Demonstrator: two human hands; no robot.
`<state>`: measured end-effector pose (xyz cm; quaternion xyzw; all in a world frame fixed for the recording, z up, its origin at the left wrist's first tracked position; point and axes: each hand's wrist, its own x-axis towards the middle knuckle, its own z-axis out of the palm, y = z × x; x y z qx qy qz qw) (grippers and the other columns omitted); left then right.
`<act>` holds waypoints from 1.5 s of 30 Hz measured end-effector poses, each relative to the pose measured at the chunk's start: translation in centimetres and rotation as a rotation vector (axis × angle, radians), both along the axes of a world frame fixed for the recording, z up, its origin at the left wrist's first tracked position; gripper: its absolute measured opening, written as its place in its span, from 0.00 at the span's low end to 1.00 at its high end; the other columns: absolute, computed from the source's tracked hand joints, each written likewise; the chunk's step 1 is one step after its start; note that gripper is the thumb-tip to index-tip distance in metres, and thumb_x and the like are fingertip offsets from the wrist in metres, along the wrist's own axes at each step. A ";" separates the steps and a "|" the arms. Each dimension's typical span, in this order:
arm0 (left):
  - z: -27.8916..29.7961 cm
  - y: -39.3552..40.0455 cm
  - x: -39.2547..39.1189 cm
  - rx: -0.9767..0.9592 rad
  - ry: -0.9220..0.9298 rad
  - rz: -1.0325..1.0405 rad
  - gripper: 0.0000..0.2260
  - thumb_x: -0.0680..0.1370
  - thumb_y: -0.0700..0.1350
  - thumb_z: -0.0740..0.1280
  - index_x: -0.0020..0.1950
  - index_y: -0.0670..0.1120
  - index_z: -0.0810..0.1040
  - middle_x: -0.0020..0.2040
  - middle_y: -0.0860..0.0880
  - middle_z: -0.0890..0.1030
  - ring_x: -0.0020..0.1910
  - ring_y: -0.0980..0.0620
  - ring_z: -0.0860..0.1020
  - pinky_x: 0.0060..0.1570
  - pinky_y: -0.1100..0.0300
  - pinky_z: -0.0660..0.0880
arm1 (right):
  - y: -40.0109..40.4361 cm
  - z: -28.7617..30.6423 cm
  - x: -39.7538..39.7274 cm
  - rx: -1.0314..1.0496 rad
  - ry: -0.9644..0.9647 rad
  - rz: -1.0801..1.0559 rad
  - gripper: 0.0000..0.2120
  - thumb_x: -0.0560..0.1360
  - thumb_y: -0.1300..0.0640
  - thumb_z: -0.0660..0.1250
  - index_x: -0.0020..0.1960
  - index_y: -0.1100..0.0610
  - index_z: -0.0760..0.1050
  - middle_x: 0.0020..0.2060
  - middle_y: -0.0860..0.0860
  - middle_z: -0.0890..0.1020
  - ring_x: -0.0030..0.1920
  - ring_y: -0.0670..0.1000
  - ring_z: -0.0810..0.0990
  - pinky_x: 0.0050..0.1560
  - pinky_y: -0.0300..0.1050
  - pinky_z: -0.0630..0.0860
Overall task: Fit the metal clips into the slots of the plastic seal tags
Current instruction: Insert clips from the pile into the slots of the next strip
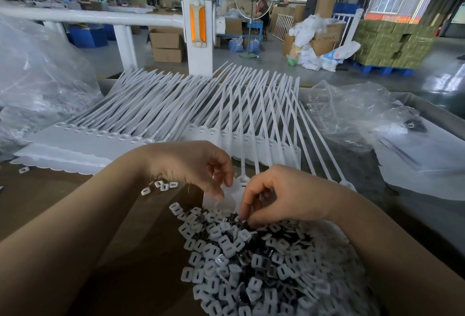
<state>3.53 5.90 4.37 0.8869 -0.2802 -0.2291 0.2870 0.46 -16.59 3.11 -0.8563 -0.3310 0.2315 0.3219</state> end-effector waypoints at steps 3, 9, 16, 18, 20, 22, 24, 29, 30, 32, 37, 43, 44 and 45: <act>-0.1 -0.2 -0.2 -0.003 0.007 0.005 0.10 0.70 0.43 0.78 0.47 0.52 0.81 0.42 0.53 0.80 0.39 0.63 0.76 0.41 0.74 0.71 | 0.3 0.1 -0.3 -0.056 0.009 0.059 0.10 0.71 0.50 0.77 0.51 0.42 0.84 0.44 0.48 0.83 0.44 0.50 0.81 0.50 0.51 0.80; -0.2 -0.1 0.0 -0.013 0.010 0.008 0.10 0.70 0.43 0.78 0.47 0.53 0.81 0.41 0.54 0.80 0.39 0.62 0.76 0.41 0.73 0.72 | 0.9 0.2 -0.7 -0.088 -0.057 0.076 0.07 0.72 0.52 0.76 0.49 0.44 0.84 0.40 0.42 0.82 0.39 0.42 0.79 0.45 0.41 0.79; -0.4 0.2 0.3 -0.025 0.018 -0.001 0.08 0.72 0.44 0.77 0.48 0.53 0.81 0.38 0.63 0.80 0.39 0.66 0.77 0.42 0.74 0.71 | 0.9 0.1 -0.6 -0.025 -0.075 0.014 0.02 0.72 0.52 0.75 0.45 0.47 0.85 0.40 0.41 0.85 0.43 0.50 0.82 0.49 0.53 0.81; -0.4 0.3 0.5 -0.032 0.010 0.001 0.07 0.73 0.45 0.76 0.47 0.54 0.80 0.38 0.64 0.80 0.39 0.67 0.77 0.41 0.75 0.71 | 0.7 0.1 -0.3 0.018 -0.113 -0.037 0.01 0.72 0.51 0.75 0.43 0.46 0.84 0.39 0.40 0.84 0.41 0.51 0.81 0.44 0.48 0.80; -0.5 0.5 0.8 -0.033 -0.014 0.026 0.06 0.73 0.47 0.75 0.46 0.56 0.80 0.39 0.62 0.81 0.40 0.66 0.78 0.42 0.72 0.72 | 0.5 -0.2 0.1 0.082 -0.155 -0.127 0.02 0.72 0.51 0.75 0.42 0.46 0.83 0.38 0.38 0.84 0.36 0.43 0.79 0.38 0.35 0.77; -0.6 0.6 1.0 -0.031 -0.028 0.054 0.06 0.73 0.48 0.75 0.47 0.55 0.81 0.41 0.60 0.82 0.42 0.64 0.79 0.45 0.68 0.71 | 0.4 -0.5 0.3 0.132 -0.175 -0.214 0.03 0.72 0.52 0.75 0.41 0.45 0.83 0.39 0.37 0.84 0.39 0.37 0.80 0.40 0.27 0.73; -0.7 0.6 1.0 -0.034 -0.022 0.068 0.06 0.73 0.48 0.75 0.48 0.54 0.81 0.43 0.60 0.83 0.44 0.64 0.81 0.45 0.69 0.71 | 0.4 -0.9 0.6 0.149 -0.187 -0.271 0.03 0.72 0.52 0.75 0.42 0.44 0.83 0.40 0.36 0.84 0.42 0.35 0.81 0.40 0.26 0.73; -0.6 0.2 0.8 -0.036 0.010 0.080 0.05 0.74 0.47 0.75 0.47 0.55 0.81 0.44 0.61 0.84 0.46 0.65 0.81 0.43 0.76 0.72 | 0.5 -1.3 0.9 0.114 -0.202 -0.319 0.04 0.75 0.52 0.73 0.43 0.43 0.83 0.42 0.33 0.84 0.44 0.34 0.81 0.47 0.33 0.74; -0.6 0.1 0.7 -0.026 0.003 0.079 0.05 0.74 0.47 0.75 0.47 0.55 0.81 0.44 0.61 0.84 0.46 0.65 0.81 0.43 0.76 0.72 | 0.5 -1.3 0.9 0.107 -0.203 -0.320 0.05 0.75 0.53 0.73 0.43 0.43 0.83 0.42 0.34 0.84 0.44 0.35 0.81 0.48 0.36 0.76; -0.5 0.0 0.6 -0.013 -0.006 0.086 0.04 0.74 0.47 0.74 0.47 0.55 0.82 0.45 0.62 0.84 0.46 0.66 0.81 0.45 0.73 0.71 | 0.5 -1.2 0.9 0.109 -0.197 -0.328 0.05 0.75 0.53 0.72 0.43 0.43 0.84 0.42 0.35 0.84 0.44 0.38 0.82 0.50 0.39 0.78; -0.3 -0.2 0.3 -0.046 0.023 0.105 0.03 0.75 0.48 0.74 0.47 0.54 0.83 0.46 0.56 0.86 0.48 0.59 0.83 0.52 0.66 0.75 | 0.2 -1.0 0.8 0.238 -0.103 -0.370 0.05 0.75 0.57 0.72 0.46 0.46 0.83 0.41 0.39 0.86 0.44 0.37 0.83 0.50 0.35 0.74; -0.1 -0.6 0.1 -0.150 0.077 0.130 0.07 0.73 0.53 0.73 0.47 0.51 0.85 0.41 0.53 0.85 0.39 0.58 0.80 0.47 0.62 0.74 | 0.4 -0.8 0.8 0.322 -0.073 -0.387 0.08 0.74 0.58 0.74 0.50 0.50 0.78 0.41 0.43 0.86 0.43 0.41 0.84 0.50 0.40 0.75; -0.1 -0.6 0.1 -0.170 0.090 0.132 0.09 0.73 0.55 0.73 0.47 0.52 0.85 0.40 0.53 0.84 0.39 0.59 0.79 0.46 0.63 0.73 | 0.4 -0.9 0.8 0.331 -0.077 -0.390 0.08 0.74 0.58 0.74 0.50 0.50 0.77 0.41 0.43 0.86 0.43 0.41 0.84 0.50 0.39 0.75; -0.1 -0.6 0.1 -0.185 0.102 0.136 0.09 0.72 0.55 0.73 0.46 0.52 0.85 0.39 0.53 0.84 0.39 0.59 0.78 0.46 0.62 0.72 | 0.4 -0.9 0.8 0.342 -0.083 -0.393 0.08 0.74 0.58 0.74 0.49 0.50 0.77 0.41 0.43 0.87 0.43 0.41 0.84 0.48 0.37 0.75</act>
